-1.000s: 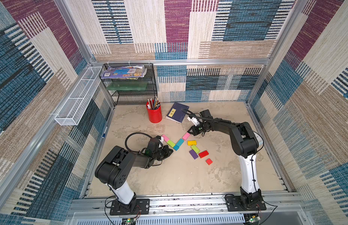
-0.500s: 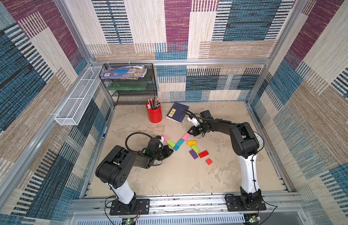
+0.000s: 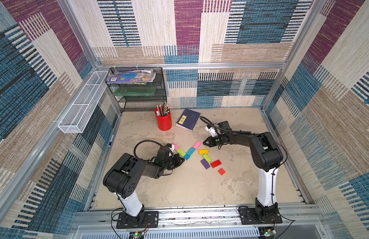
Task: Assemble the letter v with building blocks
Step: Assemble the building block at the center of the board.
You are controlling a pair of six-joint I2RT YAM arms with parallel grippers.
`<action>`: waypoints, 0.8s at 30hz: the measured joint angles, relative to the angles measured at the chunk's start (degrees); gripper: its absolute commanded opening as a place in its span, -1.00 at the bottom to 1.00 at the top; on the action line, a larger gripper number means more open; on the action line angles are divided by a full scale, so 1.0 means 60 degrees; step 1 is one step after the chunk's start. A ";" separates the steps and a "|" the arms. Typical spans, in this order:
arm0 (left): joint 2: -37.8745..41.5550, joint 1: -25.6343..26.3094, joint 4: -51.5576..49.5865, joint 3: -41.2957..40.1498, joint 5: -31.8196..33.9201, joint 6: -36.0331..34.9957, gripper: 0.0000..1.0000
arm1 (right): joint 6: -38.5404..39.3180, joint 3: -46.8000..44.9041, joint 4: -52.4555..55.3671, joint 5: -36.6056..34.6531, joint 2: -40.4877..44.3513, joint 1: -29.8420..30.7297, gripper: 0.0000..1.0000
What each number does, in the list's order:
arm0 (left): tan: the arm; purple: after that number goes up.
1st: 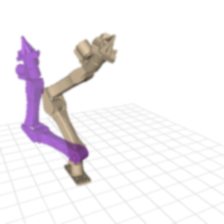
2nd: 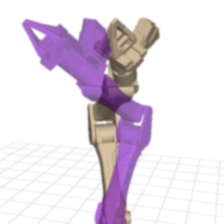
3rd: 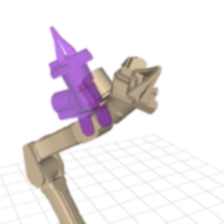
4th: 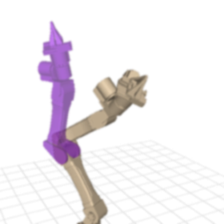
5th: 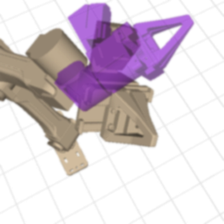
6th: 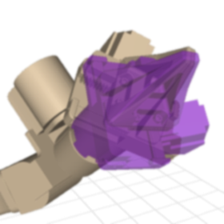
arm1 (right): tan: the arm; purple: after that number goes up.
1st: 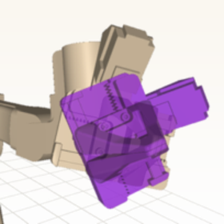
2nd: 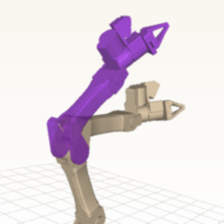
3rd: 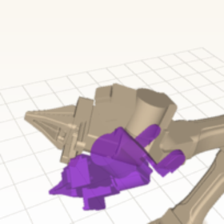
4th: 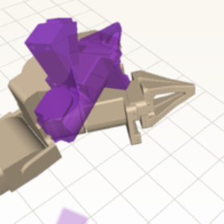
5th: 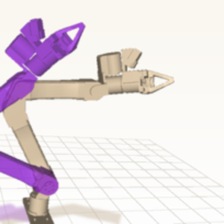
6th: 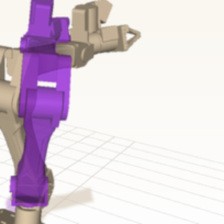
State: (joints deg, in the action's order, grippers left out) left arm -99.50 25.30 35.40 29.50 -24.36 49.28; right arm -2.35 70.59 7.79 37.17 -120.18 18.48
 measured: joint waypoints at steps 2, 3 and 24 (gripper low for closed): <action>-0.0044 0.0000 0.0080 0.0004 -0.0015 -0.0004 -1.00 | -0.0055 -0.0117 -0.0131 0.0080 0.0015 0.0033 -0.94; -0.0051 0.0000 0.0084 0.0004 -0.0015 -0.0004 -1.00 | -0.0066 -0.0153 -0.0182 0.0113 0.0015 0.0029 -0.94; -0.0076 0.0011 0.0055 0.0051 -0.0022 -0.0069 -1.00 | -0.0204 -0.0834 -0.0612 0.0743 0.0164 0.0408 -0.96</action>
State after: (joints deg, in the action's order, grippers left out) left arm -99.96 25.36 35.73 29.80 -24.49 48.86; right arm -3.57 65.58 4.12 41.63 -119.20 20.93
